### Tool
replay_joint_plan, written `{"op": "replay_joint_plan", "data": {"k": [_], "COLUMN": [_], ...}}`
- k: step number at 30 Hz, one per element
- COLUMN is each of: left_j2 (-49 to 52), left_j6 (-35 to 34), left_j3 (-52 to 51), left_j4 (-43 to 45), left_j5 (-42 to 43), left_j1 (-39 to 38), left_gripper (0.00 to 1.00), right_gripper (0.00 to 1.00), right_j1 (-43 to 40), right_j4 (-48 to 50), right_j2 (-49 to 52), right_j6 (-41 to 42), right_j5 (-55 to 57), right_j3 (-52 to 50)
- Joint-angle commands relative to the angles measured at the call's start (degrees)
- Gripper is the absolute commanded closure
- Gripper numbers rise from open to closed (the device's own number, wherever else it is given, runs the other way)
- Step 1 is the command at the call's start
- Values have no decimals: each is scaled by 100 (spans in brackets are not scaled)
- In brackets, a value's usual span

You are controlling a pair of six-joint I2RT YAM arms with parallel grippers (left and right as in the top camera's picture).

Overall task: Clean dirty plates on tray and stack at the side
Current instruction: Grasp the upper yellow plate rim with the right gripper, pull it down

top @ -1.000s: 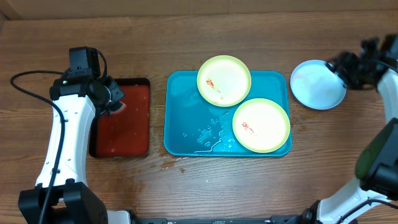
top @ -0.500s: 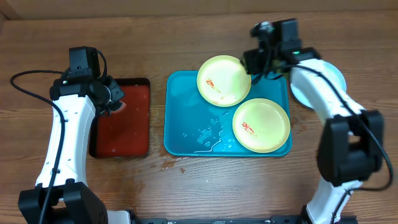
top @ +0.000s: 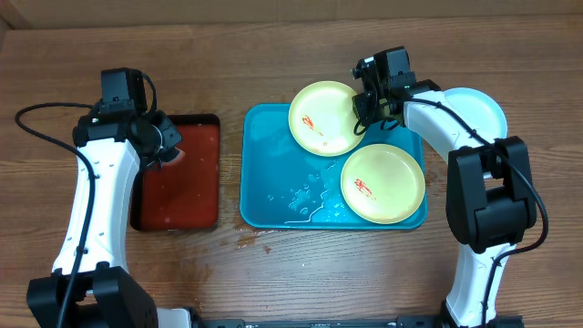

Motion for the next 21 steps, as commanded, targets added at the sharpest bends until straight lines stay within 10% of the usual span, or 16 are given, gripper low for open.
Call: {"op": "replay_joint_plan", "data": {"k": [1, 8, 16, 21], "left_j2": [50, 50, 50, 52], "left_j6": [-81, -81, -81, 299], "left_j3": [-37, -37, -37, -107], "left_j4": [28, 26, 28, 221], "left_j5": [28, 28, 131, 935], "left_j1": [17, 17, 15, -61], "left_gripper": [96, 96, 96, 96], "right_gripper": [57, 60, 96, 96], "right_j1": [-20, -13, 52, 315], "right_j4": [42, 149, 28, -702], "right_j2": [20, 201, 199, 192], "right_j6": [-39, -39, -13, 275], "right_j5": [-111, -205, -205, -205], "right_j3": [17, 17, 50, 376]}}
